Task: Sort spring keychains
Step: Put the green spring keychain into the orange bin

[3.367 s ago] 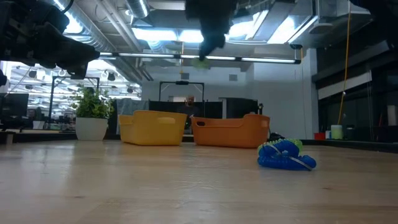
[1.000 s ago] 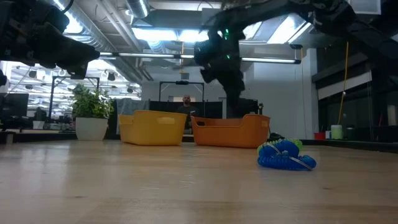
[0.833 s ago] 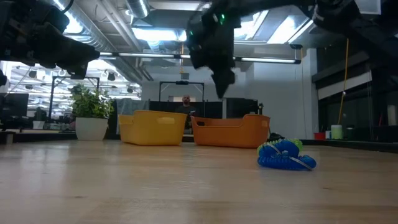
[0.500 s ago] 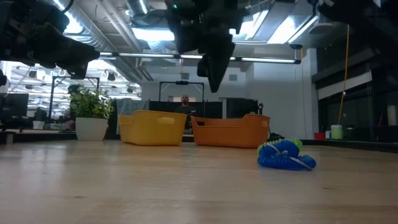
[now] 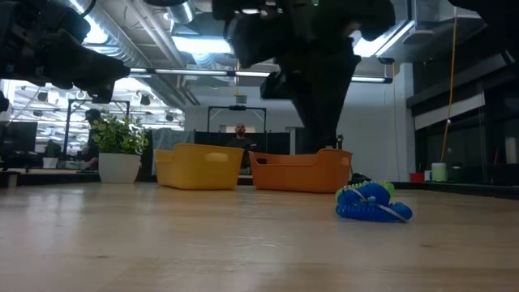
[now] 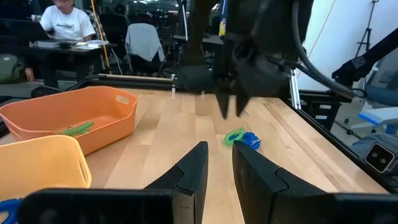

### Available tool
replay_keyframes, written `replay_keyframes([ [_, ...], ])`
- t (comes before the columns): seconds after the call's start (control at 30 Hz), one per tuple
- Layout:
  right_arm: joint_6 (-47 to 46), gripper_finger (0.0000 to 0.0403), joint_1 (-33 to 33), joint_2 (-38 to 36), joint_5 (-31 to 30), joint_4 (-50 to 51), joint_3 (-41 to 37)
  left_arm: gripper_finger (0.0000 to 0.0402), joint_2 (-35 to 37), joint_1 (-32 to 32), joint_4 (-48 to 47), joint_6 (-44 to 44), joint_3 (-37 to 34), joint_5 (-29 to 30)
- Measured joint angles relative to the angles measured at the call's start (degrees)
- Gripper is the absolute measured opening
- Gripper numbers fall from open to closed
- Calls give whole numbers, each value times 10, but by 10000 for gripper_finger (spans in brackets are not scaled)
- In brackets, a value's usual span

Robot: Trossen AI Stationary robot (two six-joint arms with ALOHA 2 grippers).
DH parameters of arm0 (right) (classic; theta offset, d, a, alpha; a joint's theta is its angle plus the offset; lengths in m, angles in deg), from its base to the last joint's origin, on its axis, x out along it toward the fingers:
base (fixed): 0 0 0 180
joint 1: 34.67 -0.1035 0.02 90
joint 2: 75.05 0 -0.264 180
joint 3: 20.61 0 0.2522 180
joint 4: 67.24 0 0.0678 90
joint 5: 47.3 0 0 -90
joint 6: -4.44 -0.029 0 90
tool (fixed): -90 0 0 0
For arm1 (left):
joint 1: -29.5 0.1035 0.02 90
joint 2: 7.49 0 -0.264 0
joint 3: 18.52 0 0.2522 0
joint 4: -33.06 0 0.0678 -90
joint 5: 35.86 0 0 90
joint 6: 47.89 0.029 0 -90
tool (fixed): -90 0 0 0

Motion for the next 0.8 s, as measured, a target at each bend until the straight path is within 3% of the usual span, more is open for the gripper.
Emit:
replay_keyframes([
  [0.17, -61, 129, -5, -51, -99, -3, -74, 70, 0, 0, 0, 0, 0, 0],
  [0.3, -86, 129, -5, -108, -138, -87, -191, 70, 0, 0, 0, 0, 0, 0],
  [0.53, -105, 129, -11, -201, -105, -274, -380, 70, 0, 0, 0, 0, 0, 0],
  [0.8, -171, 129, -37, -247, -68, -378, -481, 70, 0, 0, 0, 0, 0, 0],
])
